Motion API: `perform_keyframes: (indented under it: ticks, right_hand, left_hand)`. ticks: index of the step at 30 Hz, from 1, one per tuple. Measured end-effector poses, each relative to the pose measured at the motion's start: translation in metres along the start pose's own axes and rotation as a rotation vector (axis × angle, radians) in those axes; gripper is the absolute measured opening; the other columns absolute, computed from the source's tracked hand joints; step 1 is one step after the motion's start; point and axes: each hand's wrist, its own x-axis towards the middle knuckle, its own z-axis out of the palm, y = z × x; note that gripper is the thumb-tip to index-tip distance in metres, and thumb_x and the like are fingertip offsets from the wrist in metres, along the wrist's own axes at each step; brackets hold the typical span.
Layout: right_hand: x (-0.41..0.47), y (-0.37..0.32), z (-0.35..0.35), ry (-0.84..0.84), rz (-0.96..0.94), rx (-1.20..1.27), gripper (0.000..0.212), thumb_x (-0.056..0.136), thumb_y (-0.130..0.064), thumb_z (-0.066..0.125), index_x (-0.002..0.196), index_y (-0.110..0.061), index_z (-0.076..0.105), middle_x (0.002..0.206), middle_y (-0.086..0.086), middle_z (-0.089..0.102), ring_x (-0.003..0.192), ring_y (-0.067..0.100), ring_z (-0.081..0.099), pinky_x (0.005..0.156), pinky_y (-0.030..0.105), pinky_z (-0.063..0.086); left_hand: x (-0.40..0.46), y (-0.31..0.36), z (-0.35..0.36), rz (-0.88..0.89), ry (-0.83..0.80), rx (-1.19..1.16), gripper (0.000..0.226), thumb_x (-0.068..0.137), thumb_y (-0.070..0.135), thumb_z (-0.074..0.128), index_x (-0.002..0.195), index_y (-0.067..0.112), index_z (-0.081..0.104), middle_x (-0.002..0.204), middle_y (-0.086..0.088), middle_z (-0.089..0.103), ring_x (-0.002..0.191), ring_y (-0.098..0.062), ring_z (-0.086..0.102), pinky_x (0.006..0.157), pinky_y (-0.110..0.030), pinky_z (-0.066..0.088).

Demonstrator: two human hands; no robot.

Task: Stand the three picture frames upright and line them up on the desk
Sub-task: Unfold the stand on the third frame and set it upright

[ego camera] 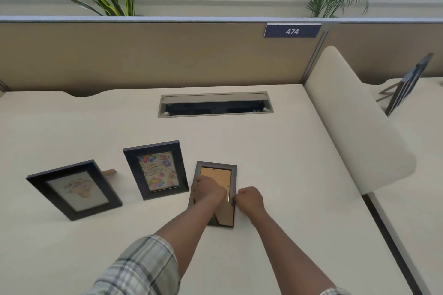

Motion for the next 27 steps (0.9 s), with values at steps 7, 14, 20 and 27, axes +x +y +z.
perform_keyframes:
  ticks: [7,14,20,27]
  right_hand:
    - [-0.005,0.000,-0.003,0.018,-0.092,-0.006,0.034,0.077,-0.007,0.044,0.051,-0.020,0.026,0.054,0.002,0.030,0.052,0.018,0.027,0.051,0.031,0.021]
    - [-0.007,0.012,-0.023,-0.116,0.165,0.515,0.034,0.094,-0.015,0.040,0.110,0.002,0.064,0.088,0.014,0.069,0.077,0.028,0.063,0.063,0.031,0.048]
    - [-0.021,0.006,-0.029,-0.289,0.051,0.538,0.039,0.097,-0.044,0.052,0.112,-0.012,0.069,0.105,0.003,0.075,0.099,0.022,0.071,0.089,0.039,0.056]
    - [-0.027,-0.002,-0.037,-0.346,-0.025,0.805,0.046,0.100,-0.039,0.044,0.110,0.001,0.065,0.091,0.015,0.071,0.074,0.024,0.069,0.073,0.038,0.057]
  left_hand:
    - [-0.010,0.003,-0.014,0.122,-0.031,0.064,0.015,0.069,0.027,0.061,0.074,0.014,0.056,0.077,-0.001,0.059,0.067,-0.018,0.056,0.058,-0.024,0.045]
    - [-0.024,0.009,-0.038,0.228,-0.104,0.085,0.025,0.071,0.024,0.064,0.090,0.009,0.056,0.081,-0.003,0.056,0.069,-0.017,0.056,0.054,-0.022,0.043]
    - [-0.032,0.023,-0.067,0.320,-0.473,-0.139,0.028,0.075,0.023,0.066,0.095,0.002,0.067,0.088,-0.012,0.071,0.077,-0.027,0.069,0.071,-0.035,0.060]
    - [-0.031,0.012,-0.074,0.653,-0.440,-0.018,0.028,0.092,0.024,0.058,0.110,0.007,0.071,0.106,-0.007,0.071,0.099,-0.027,0.066,0.088,-0.040,0.054]
